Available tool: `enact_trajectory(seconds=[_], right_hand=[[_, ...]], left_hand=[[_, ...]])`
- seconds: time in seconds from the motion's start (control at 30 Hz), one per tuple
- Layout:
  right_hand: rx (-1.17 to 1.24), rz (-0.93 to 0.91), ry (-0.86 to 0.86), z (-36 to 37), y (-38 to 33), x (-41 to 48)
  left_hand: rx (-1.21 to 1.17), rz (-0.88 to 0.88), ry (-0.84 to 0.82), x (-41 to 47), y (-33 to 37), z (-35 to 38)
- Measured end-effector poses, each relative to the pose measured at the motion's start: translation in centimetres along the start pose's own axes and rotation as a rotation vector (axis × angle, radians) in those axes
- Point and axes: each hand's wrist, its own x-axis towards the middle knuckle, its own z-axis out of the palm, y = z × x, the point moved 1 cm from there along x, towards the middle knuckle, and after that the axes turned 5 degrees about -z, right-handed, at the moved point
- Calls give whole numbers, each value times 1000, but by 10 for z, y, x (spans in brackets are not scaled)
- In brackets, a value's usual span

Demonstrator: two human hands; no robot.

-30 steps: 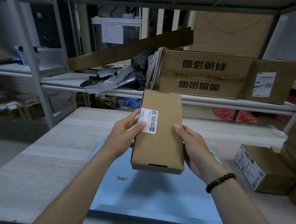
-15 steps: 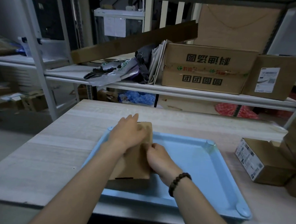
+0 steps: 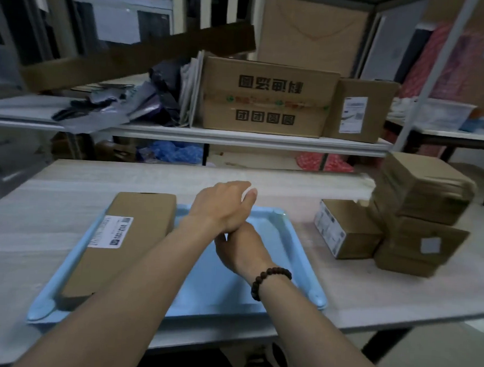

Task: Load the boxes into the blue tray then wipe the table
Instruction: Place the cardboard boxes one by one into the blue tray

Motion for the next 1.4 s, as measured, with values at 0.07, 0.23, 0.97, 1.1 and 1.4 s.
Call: enact_trajectory(seconds=[0.07, 0.23, 0.97, 1.1, 1.4], right_hand=[[-73, -28, 109, -23, 13, -5], [-348, 71, 356, -79, 64, -7], [-404, 535, 607, -107, 162, 0], [-379, 518, 592, -103, 162, 3], [-219, 348, 750, -103, 155, -1]], left_hand=[[-22, 46, 34, 6, 18, 6], [24, 125, 40, 18, 56, 33], [13, 138, -110, 25, 87, 82], [-8, 130, -120, 23, 85, 81], [-274, 12, -173, 24, 84, 78]])
